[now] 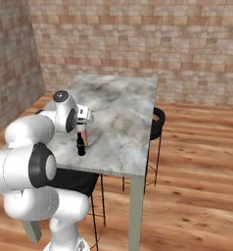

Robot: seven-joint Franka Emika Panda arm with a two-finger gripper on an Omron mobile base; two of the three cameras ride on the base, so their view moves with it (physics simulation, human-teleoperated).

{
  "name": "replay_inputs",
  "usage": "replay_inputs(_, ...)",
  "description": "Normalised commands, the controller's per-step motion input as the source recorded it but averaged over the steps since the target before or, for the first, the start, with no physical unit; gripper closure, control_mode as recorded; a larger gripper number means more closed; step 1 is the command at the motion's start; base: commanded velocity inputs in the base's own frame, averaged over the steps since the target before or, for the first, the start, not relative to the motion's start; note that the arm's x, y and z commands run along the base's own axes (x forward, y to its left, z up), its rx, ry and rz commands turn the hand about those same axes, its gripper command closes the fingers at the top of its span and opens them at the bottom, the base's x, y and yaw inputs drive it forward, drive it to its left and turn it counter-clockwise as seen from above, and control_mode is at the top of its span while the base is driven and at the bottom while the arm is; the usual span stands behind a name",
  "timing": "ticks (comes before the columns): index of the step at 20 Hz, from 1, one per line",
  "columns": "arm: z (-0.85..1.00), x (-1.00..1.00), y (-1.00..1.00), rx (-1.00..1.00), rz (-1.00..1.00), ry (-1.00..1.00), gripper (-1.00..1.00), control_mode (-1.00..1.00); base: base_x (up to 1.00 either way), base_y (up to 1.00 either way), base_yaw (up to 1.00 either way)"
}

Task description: Place the large bottle from the dining counter next to the other large bottle outside the sink, and place the small bottle from the dining counter next to the other small bottle inside the sink.

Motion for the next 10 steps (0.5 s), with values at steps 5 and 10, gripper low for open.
replay_inputs(5,-0.12,0.15,0.00,0.00,0.00,0.00,-1.00,-1.00,0.00,0.00,0.00)
replay_inputs(10,-0.07,0.14,0.00,0.00,0.00,0.00,-1.00,-1.00,0.00,0.00,0.00)
